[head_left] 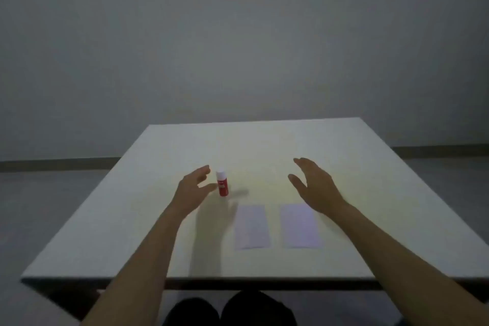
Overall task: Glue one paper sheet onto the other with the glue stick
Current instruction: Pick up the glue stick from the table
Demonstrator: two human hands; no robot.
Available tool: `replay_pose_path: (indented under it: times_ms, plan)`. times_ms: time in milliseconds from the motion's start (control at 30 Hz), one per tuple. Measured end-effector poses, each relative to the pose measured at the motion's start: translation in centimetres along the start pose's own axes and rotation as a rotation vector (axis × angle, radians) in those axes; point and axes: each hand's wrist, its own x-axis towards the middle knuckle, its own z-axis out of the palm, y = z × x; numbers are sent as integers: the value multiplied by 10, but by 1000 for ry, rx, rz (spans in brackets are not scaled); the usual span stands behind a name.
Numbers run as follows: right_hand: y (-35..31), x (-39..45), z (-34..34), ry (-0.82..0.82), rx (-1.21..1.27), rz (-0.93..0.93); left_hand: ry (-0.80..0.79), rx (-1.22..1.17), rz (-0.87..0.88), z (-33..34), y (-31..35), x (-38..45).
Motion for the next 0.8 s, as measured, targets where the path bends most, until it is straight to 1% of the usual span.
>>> replay_pose_path:
  times_ms: [100,200,300,333,400,467,533,600,700,800]
  plan:
    - [-8,-8,3,101,149,-49,54,-22,3,24,0,-1]
    - [-21,-10,9,81,226,-73,91,-16,-59,50,-4,-10]
    - [-35,-2,11,61,275,-78,207,21,-27,56,-8,-14]
    - [-41,2,11,54,305,-58,214,45,1,56,-4,-14]
    - [-56,14,12,19,358,10,168,117,99,52,7,-13]
    - [-68,21,12,-45,406,90,114,270,225,49,18,-13]
    - [-74,26,12,-67,453,163,108,466,362,44,27,-12]
    - [-76,29,10,-62,484,203,129,581,484,41,33,-12]
    - [-69,30,7,-74,543,200,175,641,600,44,39,-15]
    - [-58,27,1,-218,756,149,224,624,617,48,44,-19]
